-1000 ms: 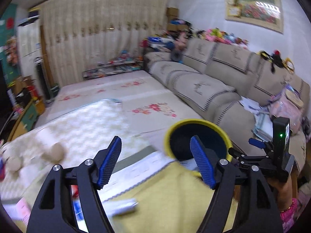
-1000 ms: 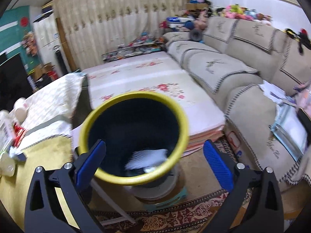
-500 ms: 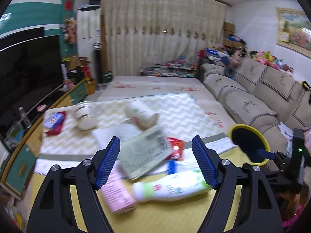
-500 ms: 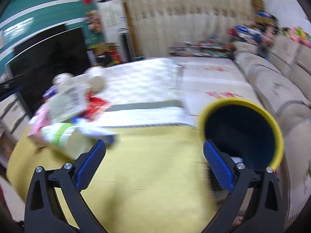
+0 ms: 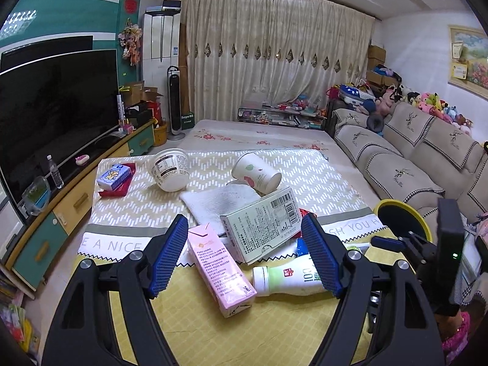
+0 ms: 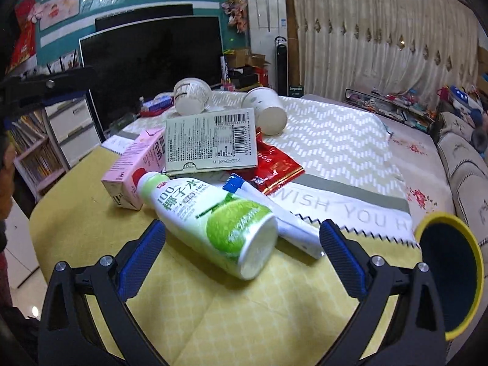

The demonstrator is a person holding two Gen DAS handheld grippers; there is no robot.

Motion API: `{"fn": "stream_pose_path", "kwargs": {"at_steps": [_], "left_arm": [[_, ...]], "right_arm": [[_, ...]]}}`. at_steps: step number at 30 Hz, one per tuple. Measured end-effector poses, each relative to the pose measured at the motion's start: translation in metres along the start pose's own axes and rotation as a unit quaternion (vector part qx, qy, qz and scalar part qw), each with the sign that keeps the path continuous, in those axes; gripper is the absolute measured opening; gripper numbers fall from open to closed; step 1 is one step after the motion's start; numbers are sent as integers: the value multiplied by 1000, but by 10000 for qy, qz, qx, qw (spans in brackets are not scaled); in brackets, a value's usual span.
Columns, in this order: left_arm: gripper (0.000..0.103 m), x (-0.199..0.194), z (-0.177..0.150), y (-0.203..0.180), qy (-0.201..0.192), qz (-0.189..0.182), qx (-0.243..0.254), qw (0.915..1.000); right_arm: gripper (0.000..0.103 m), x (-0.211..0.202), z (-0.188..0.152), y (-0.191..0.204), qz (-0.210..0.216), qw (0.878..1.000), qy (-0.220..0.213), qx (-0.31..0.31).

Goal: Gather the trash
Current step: 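Grasp the green-labelled coconut water bottle with the right gripper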

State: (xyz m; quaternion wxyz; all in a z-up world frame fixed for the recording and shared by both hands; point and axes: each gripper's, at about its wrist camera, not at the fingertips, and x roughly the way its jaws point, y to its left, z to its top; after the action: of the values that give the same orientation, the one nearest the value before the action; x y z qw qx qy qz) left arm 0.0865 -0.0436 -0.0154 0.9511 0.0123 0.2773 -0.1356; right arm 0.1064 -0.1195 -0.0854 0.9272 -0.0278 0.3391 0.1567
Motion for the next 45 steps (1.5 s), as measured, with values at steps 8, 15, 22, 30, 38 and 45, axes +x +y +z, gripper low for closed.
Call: {"fn": "stream_pose_path", "kwargs": {"at_steps": [8, 15, 22, 30, 38, 45], "left_arm": [[76, 4, 0, -3, 35, 3, -25, 10000], [76, 11, 0, -4, 93, -42, -44, 9999], [76, 13, 0, -6, 106, -56, -55, 9999], [76, 14, 0, -7, 109, -48, -26, 9999], [76, 15, 0, -10, 116, -65, -5, 9999], [76, 15, 0, -10, 101, -68, -18, 9999]], "right_arm": [[96, 19, 7, 6, 129, 9992, 174, -339], [70, 16, -2, 10, 375, 9979, 336, -401], [62, 6, -11, 19, 844, 9934, 528, -577], [56, 6, -18, 27, 1209, 9891, 600, -594], [52, 17, -27, 33, 1216, 9890, 717, -449], [51, -6, -21, 22, 1253, 9916, 285, -153]]}}
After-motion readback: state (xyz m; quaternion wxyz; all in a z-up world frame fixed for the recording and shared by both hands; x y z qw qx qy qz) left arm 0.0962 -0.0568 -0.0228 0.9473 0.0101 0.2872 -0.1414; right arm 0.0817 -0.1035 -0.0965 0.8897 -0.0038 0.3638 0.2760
